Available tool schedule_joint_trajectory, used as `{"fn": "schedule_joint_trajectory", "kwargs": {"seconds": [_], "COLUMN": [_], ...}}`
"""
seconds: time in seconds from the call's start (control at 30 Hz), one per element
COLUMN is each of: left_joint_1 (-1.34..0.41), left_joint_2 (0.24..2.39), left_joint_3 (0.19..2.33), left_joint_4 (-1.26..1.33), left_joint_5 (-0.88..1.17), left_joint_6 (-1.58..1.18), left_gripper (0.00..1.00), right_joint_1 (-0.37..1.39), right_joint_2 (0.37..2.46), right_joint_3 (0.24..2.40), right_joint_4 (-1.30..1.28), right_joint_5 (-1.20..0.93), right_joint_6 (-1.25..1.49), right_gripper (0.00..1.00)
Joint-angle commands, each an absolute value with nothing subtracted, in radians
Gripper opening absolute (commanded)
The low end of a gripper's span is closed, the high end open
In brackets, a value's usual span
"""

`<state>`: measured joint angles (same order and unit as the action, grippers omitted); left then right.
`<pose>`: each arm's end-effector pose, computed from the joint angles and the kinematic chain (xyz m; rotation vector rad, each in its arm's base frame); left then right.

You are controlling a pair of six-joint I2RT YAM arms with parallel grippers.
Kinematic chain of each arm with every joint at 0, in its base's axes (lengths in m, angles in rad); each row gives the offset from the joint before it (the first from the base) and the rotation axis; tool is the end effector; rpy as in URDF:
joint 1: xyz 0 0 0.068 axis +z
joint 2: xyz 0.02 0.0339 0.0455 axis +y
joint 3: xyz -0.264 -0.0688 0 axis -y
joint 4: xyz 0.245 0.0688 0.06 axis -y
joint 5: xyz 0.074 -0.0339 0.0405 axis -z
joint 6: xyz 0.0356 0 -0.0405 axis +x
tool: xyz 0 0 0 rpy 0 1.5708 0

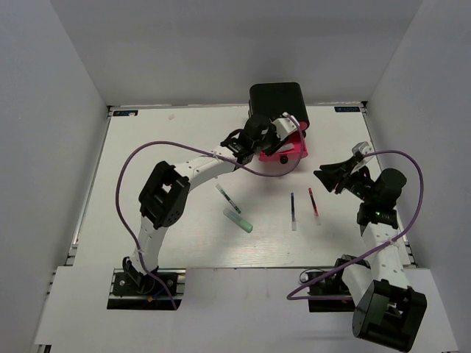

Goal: Sort the stationery into containers
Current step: Place the stationery into the container, then grab a piece of stationery with the right arm

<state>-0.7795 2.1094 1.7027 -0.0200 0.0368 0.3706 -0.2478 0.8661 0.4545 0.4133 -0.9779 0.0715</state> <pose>0.3575 -0.3551 0.2530 1.1129 1.6734 -0.2989 0.1928 -0.0183 0.2717 -0.5200 1.5181 0.6256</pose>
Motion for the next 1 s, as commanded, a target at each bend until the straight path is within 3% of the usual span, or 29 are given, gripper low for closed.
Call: {"fn": "schedule_joint_trajectory", "kwargs": {"seconds": [0.0, 0.13, 0.3, 0.37, 0.43, 0.47, 0.5, 0.53, 0.63, 0.73, 0.87, 0.97], "left_joint_1": [-0.788, -0.788, -0.788, -0.767, -0.756, -0.756, -0.756, -0.756, -0.747, -0.738, -0.727, -0.727], "left_joint_2": [2.004, 1.951, 1.789, 1.668, 1.583, 1.490, 1.436, 1.377, 1.138, 0.978, 0.780, 0.726], "left_joint_3": [1.712, 1.694, 1.573, 1.527, 1.450, 1.371, 1.315, 1.252, 1.010, 0.841, 0.743, 0.759], "left_joint_4": [0.018, 0.029, 0.025, -0.058, -0.203, -0.251, -0.282, -0.319, -0.389, -0.468, -0.615, -0.685], "left_joint_5": [0.049, 0.049, 0.012, -0.011, -0.117, -0.144, -0.158, -0.193, -0.271, -0.372, -0.485, -0.546], "left_joint_6": [0.376, 0.367, 0.207, 0.051, -0.070, -0.092, -0.109, -0.129, -0.225, -0.313, -0.359, -0.379], "left_gripper": [0.55, 0.57, 0.65, 0.67, 0.73, 0.73, 0.73, 0.73, 0.75, 0.84, 0.94, 0.94], "right_joint_1": [-0.253, -0.250, -0.230, -0.207, -0.172, -0.123, -0.100, -0.080, 0.075, 0.250, 0.524, 0.645], "right_joint_2": [0.870, 0.870, 0.946, 0.971, 1.005, 1.012, 1.023, 1.032, 0.994, 1.003, 1.138, 1.250], "right_joint_3": [0.440, 0.436, 0.497, 0.531, 0.560, 0.574, 0.584, 0.603, 0.577, 0.584, 0.658, 0.710], "right_joint_4": [0.468, 0.474, 0.376, 0.222, 0.154, 0.003, -0.056, -0.122, -0.147, -0.146, -0.147, -0.146], "right_joint_5": [-1.019, -1.034, -1.164, -1.192, -1.193, -1.183, -1.154, -1.128, -0.956, -0.770, -0.539, -0.433], "right_joint_6": [0.069, 0.067, 0.036, -0.108, -0.255, -0.299, -0.339, -0.430, -0.480, -0.483, -0.428, -0.368], "right_gripper": [0.41, 0.48, 0.88, 0.90, 0.85, 0.80, 0.73, 0.57, 0.41, 0.40, 0.30, 0.34]}}
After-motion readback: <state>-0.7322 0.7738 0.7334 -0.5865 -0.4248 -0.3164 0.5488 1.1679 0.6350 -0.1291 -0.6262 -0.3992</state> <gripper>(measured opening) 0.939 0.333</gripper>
